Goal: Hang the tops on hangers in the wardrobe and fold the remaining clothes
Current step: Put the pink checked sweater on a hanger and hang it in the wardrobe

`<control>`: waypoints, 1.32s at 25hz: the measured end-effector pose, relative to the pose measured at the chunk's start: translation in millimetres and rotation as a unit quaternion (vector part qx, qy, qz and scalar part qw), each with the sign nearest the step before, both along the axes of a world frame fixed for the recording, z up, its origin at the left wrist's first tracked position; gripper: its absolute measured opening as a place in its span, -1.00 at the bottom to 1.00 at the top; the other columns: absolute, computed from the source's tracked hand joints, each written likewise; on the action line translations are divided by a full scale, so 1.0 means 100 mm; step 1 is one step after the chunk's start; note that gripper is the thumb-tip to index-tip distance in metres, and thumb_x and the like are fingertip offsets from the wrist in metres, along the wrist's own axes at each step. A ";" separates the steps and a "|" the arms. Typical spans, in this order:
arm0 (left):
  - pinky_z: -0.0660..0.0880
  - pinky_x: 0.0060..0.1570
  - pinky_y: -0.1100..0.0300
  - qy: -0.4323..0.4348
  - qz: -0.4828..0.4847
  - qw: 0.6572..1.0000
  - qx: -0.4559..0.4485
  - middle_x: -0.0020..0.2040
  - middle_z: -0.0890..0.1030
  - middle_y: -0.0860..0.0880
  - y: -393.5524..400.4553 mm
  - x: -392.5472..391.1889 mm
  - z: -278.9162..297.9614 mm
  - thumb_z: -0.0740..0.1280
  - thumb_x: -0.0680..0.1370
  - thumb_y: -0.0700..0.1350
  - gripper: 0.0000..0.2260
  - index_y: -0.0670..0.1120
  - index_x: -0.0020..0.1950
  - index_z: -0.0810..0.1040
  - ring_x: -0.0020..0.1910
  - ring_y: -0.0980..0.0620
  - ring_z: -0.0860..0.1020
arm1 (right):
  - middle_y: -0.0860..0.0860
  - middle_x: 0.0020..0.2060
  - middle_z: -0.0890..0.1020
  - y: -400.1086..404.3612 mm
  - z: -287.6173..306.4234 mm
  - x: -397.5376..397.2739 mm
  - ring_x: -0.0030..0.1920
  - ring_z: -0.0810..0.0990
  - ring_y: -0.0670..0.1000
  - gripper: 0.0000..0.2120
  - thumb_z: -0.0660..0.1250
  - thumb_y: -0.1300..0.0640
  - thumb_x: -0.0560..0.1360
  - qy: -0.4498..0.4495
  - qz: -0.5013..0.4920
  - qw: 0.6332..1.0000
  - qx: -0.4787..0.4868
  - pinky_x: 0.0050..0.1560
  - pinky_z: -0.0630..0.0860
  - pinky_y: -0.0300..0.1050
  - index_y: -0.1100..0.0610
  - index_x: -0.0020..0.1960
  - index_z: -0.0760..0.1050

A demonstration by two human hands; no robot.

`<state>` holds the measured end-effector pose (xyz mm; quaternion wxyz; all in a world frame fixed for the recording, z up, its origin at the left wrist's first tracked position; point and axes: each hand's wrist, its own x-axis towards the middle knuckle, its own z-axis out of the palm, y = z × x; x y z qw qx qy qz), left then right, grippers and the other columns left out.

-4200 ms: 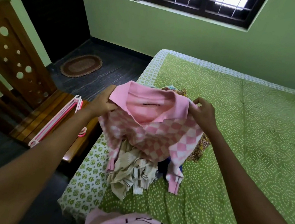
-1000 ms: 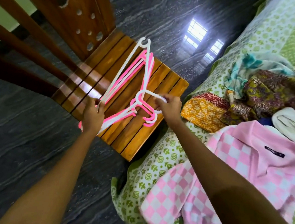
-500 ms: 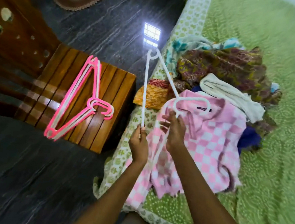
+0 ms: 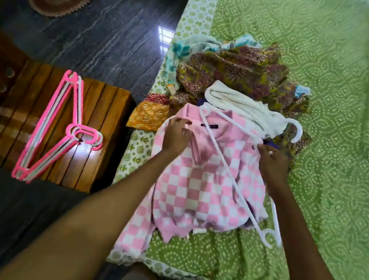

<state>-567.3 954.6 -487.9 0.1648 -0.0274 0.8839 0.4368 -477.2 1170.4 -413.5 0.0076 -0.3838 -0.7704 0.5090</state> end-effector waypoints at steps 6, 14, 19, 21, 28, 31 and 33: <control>0.26 0.32 0.00 -0.075 -0.088 0.964 -0.238 0.39 0.27 -0.19 0.29 -0.47 -0.16 0.22 0.56 -0.06 -0.65 -0.11 0.33 0.41 0.34 -0.19 0.30 | -0.11 -0.69 0.29 0.31 -0.19 0.11 -0.64 0.17 -0.16 -0.81 0.28 0.16 0.56 -0.026 0.047 0.997 -0.058 -0.58 0.10 -0.32 0.07 -0.20 0.59; 0.43 0.02 0.01 -0.007 -0.127 0.934 -0.335 0.32 0.32 -0.17 0.31 -0.49 0.06 0.26 0.54 -0.23 -0.64 -0.22 0.33 0.33 0.13 -0.18 0.51 | -0.12 -0.70 0.31 0.41 0.03 -0.16 -0.66 0.20 -0.17 -0.83 0.26 0.19 0.56 -0.037 0.166 0.984 -0.053 -0.59 0.13 -0.32 0.25 -0.08 0.58; 0.41 -0.13 0.01 0.090 -0.178 0.939 -0.280 0.28 0.36 -0.16 0.31 -0.12 0.32 0.18 0.49 -0.37 -0.63 -0.23 0.30 0.37 0.03 -0.19 0.51 | -0.10 -0.65 0.35 0.09 0.06 -0.76 -0.61 0.27 -0.17 -0.74 0.30 0.22 0.53 -0.043 0.316 0.948 -0.022 -0.51 0.18 -0.30 0.43 -0.19 0.55; 0.39 -0.11 -0.01 0.101 -0.151 0.960 -0.214 0.24 0.42 -0.18 0.28 0.00 0.39 0.18 0.47 -0.38 -0.63 -0.25 0.27 0.42 0.05 -0.22 0.50 | -0.10 -0.62 0.37 -0.14 0.06 -0.94 -0.58 0.29 -0.17 -0.73 0.33 0.25 0.50 -0.052 0.394 0.918 -0.002 -0.44 0.20 -0.22 0.38 -0.33 0.53; 0.32 -0.11 0.29 0.120 -0.070 0.989 -0.050 0.01 0.53 -0.20 0.05 0.02 0.67 0.30 0.37 -0.37 -0.75 -0.28 0.04 0.54 -0.01 -0.10 0.48 | -0.30 -0.65 0.45 -0.57 0.09 -1.05 -0.52 0.43 -0.32 -0.90 0.39 0.31 0.42 -0.033 0.449 0.893 -0.005 -0.42 0.25 -0.40 0.15 -0.15 0.64; 0.31 -0.13 0.35 0.076 -0.018 0.996 -0.031 -0.02 0.58 -0.20 -0.04 -0.01 0.67 0.34 0.40 -0.35 -0.80 -0.26 0.00 0.58 -0.01 -0.10 0.52 | -0.17 -0.52 0.53 -0.66 0.12 -1.03 -0.52 0.44 -0.24 -0.80 0.39 0.36 0.37 -0.047 0.456 0.888 -0.013 -0.42 0.31 -0.40 0.26 -0.02 0.63; 0.28 -0.15 0.37 0.055 0.021 0.997 -0.043 -0.03 0.59 -0.22 -0.13 -0.07 0.65 0.33 0.41 -0.34 -0.82 -0.26 -0.01 0.59 -0.02 -0.12 0.53 | 0.02 -0.38 0.57 -0.56 0.14 -1.01 -0.37 0.50 -0.09 -0.78 0.44 0.31 0.35 -0.070 0.494 0.866 0.032 -0.36 0.35 -0.24 0.25 0.00 0.61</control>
